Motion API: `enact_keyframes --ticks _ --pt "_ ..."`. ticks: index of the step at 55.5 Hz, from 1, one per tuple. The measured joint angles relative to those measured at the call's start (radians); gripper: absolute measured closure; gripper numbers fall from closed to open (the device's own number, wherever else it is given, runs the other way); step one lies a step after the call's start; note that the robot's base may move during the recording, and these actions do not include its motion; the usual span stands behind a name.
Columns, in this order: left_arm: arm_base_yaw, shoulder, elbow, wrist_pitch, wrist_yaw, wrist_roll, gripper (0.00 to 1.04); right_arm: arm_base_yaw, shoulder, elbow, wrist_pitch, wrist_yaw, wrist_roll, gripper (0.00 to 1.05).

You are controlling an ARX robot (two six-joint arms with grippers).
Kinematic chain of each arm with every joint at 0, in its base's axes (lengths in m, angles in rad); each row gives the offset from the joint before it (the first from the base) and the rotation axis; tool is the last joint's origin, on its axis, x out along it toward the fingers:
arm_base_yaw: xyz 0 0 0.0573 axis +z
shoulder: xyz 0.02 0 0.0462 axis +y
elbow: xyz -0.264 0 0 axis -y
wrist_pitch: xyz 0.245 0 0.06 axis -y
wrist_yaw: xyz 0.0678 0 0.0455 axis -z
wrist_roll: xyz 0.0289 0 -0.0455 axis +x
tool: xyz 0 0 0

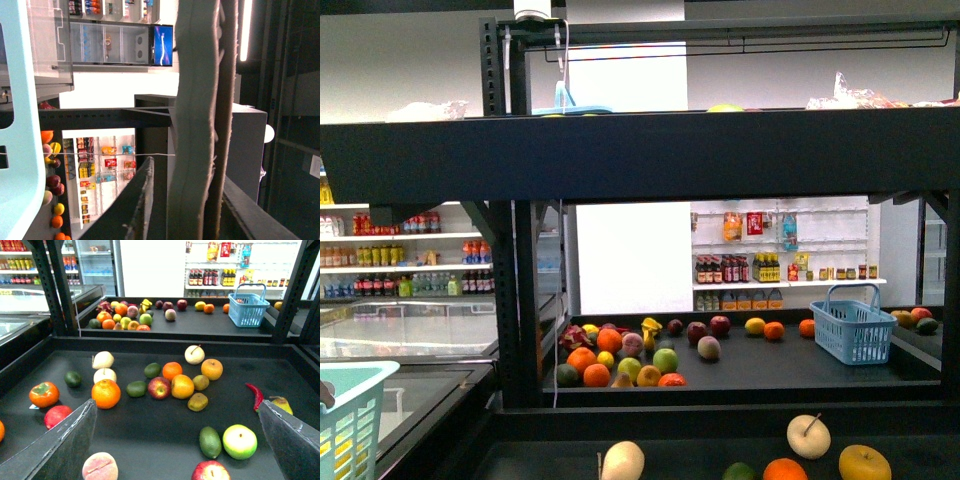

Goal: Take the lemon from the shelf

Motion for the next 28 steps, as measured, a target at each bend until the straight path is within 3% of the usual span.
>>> enact_keyframes --ticks 9,12,17,28 --pt "0.013 -0.004 -0.014 0.000 0.030 0.026 0.31 0.000 0.000 0.000 0.000 0.000 0.000 0.07" --pt "0.045 -0.053 -0.074 -0.019 0.101 0.101 0.21 0.000 0.000 0.000 0.000 0.000 0.000 0.07" --pt "0.080 -0.145 -0.124 -0.098 0.110 0.210 0.07 0.000 0.000 0.000 0.000 0.003 0.000 0.07" --pt "0.105 -0.286 -0.135 -0.336 0.098 0.403 0.08 0.000 -0.001 0.000 0.000 0.000 0.000 0.07"
